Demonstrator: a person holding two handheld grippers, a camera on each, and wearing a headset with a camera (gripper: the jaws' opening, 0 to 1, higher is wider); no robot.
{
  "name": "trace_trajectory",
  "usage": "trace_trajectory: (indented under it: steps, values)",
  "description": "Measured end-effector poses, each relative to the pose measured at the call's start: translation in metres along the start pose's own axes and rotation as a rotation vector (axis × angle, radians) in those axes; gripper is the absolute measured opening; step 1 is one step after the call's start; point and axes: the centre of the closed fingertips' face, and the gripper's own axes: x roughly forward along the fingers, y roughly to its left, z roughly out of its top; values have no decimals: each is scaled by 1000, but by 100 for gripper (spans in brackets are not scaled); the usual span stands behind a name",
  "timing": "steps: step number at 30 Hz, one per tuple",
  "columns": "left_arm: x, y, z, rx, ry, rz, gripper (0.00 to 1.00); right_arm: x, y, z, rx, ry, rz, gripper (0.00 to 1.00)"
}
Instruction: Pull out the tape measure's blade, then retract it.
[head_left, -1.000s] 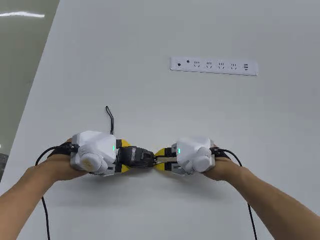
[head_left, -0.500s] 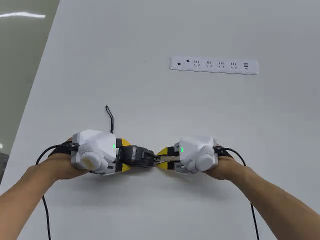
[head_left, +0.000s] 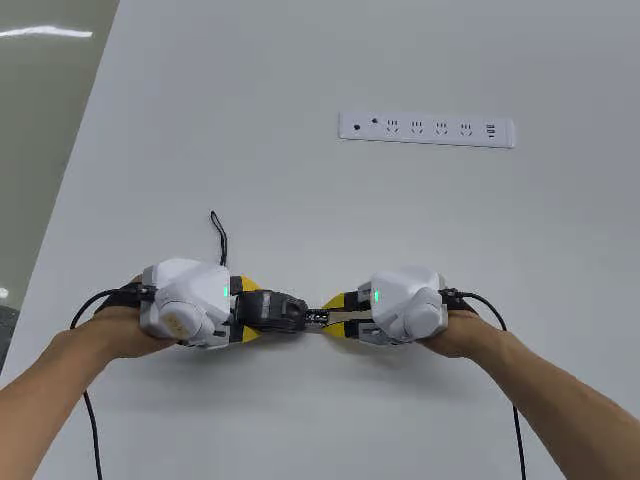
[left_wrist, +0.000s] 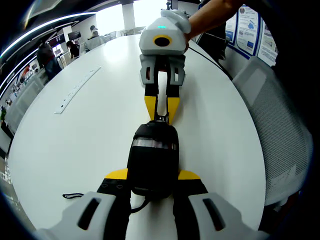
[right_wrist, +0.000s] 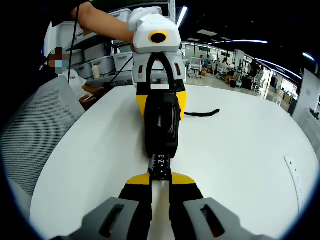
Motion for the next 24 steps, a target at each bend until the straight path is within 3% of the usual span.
trace_trajectory:
  steps: [24]
  values:
    - [1,0,1,-2,2,4,28,-20,2,-14,11,-2,-9,9]
